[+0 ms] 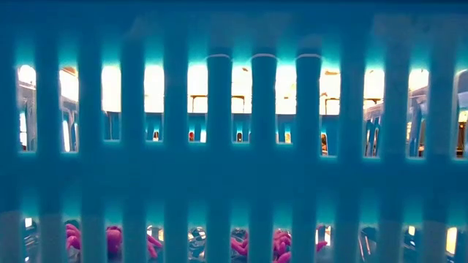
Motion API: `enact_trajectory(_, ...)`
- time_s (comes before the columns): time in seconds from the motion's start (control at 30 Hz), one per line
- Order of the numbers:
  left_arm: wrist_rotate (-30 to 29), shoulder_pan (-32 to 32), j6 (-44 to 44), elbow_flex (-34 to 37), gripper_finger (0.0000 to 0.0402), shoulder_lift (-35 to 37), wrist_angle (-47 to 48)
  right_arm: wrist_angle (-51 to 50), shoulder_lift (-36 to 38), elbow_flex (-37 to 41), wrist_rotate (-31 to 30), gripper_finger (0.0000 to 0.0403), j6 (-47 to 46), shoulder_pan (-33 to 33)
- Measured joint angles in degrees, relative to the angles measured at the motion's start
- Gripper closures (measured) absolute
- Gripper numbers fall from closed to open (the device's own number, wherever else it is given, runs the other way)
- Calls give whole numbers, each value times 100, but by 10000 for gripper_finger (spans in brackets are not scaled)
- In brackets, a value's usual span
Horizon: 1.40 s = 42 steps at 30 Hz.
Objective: Sort Halloween decoration
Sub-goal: Put the green spider toy into the red bin
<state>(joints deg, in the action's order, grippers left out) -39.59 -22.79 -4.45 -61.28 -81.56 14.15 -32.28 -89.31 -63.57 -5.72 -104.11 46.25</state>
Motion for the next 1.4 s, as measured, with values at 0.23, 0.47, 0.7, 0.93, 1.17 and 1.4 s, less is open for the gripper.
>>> enact_trajectory(0.23,2,-11,-48,0,284,0,4,31,-400,0,40,384,-540,285)
enact_trajectory(0.47,204,-11,-303,0,284,0,272,71,-405,0,454,319,-495,285)
enact_trajectory(0.7,283,-11,-741,0,284,0,950,205,-405,0,718,292,-230,219)
enact_trajectory(0.93,311,75,-2177,3,284,0,2948,464,-405,0,490,291,1058,-316)
enact_trajectory(1.17,865,96,-4260,371,284,-4,4797,361,-405,0,936,291,2833,-1064)
enact_trajectory(1.4,2765,-113,-5221,1284,284,-7,4551,117,-405,0,1287,290,4054,-1607)
